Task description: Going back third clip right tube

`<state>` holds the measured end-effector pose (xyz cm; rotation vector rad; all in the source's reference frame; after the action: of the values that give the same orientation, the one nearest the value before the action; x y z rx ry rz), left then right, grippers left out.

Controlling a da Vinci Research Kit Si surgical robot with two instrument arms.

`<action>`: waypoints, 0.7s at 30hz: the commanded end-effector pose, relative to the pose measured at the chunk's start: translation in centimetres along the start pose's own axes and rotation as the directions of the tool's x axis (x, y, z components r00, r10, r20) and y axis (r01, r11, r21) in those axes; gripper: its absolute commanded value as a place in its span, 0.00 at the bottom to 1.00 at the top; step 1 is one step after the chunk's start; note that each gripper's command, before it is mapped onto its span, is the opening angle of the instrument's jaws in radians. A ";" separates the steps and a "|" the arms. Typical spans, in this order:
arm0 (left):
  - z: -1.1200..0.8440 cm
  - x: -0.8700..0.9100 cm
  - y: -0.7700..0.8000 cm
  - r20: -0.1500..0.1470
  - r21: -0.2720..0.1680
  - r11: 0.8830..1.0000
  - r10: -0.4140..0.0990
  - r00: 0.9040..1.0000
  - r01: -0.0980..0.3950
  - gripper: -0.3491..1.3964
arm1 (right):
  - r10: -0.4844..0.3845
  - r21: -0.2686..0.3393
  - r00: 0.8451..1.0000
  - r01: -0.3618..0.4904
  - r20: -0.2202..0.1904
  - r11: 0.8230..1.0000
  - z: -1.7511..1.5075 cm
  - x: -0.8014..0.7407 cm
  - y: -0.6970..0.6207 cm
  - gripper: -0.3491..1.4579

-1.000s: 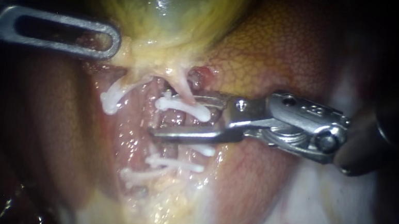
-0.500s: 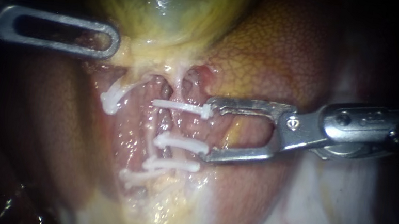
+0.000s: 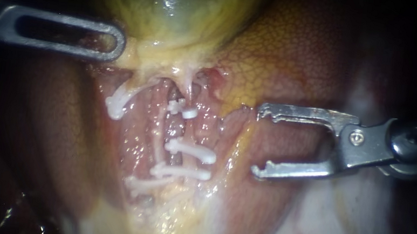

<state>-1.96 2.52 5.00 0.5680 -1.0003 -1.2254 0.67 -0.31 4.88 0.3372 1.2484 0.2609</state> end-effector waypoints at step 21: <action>0.54 0.15 0.21 0.007 0.001 1.000 0.014 1.000 -0.014 0.00 | -0.008 0.030 0.998 0.006 0.067 1.000 -0.09 0.02 -0.12 0.46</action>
<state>-2.32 2.53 5.49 0.5571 -1.0093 -1.2151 0.59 -0.40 4.79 0.3636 1.1890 0.2244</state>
